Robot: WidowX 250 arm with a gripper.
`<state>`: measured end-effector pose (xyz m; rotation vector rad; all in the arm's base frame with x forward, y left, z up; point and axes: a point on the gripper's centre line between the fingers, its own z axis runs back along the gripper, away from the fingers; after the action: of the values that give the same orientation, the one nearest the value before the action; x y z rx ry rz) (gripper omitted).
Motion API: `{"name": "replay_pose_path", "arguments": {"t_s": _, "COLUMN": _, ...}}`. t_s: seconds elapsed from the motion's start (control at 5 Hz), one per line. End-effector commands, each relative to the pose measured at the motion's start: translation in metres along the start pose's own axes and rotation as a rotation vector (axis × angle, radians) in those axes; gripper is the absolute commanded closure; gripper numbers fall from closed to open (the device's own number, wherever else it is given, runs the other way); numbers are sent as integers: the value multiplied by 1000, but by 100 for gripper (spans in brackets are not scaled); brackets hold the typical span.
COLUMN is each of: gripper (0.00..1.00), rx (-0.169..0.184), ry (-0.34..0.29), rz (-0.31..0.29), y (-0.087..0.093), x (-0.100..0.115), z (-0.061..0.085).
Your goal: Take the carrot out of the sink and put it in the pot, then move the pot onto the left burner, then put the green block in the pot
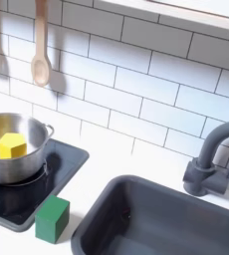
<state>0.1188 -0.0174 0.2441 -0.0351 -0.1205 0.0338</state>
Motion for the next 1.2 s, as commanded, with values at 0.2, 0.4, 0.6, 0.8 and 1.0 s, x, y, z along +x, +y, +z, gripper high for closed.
{"name": "replay_pose_path", "arguments": {"t_s": 0.2, "gripper": 0, "rx": 1, "ry": 29, "rz": -140, "y": 9, "x": 12, "z": -1}}
{"name": "replay_pose_path", "arguments": {"t_s": 0.4, "gripper": 0, "rx": -5, "ry": 80, "rz": -257, "y": 11, "x": 17, "z": -6}}
{"name": "replay_pose_path", "arguments": {"t_s": 0.6, "gripper": 0, "rx": -31, "ry": 90, "rz": -311, "y": 13, "x": 24, "z": -8}}
{"name": "replay_pose_path", "arguments": {"t_s": 0.8, "gripper": 0, "rx": -27, "ry": 129, "rz": -381, "y": 7, "x": 26, "z": -13}}
{"name": "replay_pose_path", "arguments": {"t_s": 1.0, "gripper": 0, "rx": -28, "ry": 170, "rz": -421, "y": -2, "x": 34, "z": -23}}
